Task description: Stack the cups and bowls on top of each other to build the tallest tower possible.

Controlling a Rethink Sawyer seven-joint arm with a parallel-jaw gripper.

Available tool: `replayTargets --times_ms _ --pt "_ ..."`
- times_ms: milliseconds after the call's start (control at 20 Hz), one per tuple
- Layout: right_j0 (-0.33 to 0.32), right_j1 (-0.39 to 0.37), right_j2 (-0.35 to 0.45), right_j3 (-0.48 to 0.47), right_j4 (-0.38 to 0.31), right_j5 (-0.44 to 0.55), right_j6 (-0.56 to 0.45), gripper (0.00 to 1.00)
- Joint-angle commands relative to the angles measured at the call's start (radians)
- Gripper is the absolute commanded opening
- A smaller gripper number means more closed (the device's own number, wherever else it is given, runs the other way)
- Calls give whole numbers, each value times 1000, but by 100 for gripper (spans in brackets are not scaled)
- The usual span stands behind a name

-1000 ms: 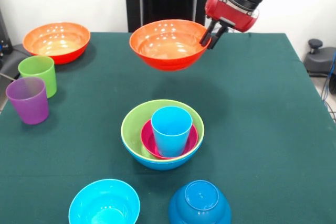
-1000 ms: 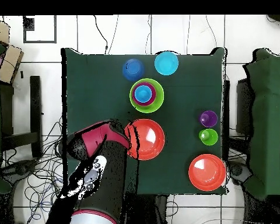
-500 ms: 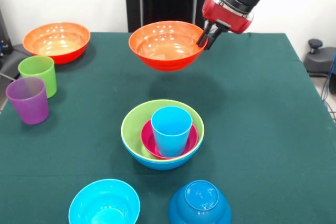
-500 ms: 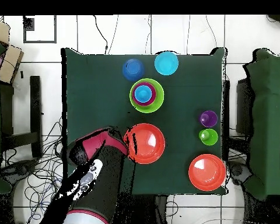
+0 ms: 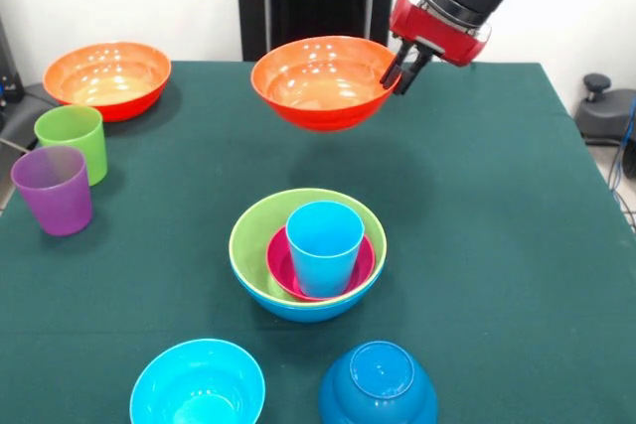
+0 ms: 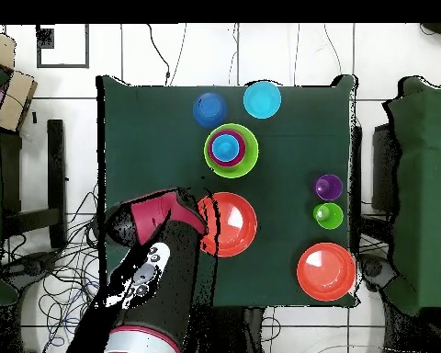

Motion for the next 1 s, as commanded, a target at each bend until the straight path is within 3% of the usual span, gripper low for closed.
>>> replayTargets --times_ms 50,300,550,1000 --pt "-45 36 85 -205 62 162 57 0" --pt "-90 95 117 -378 52 268 -33 0" --pt "-123 151 157 -497 52 318 -62 0" --pt "-131 181 175 -547 57 340 -52 0"
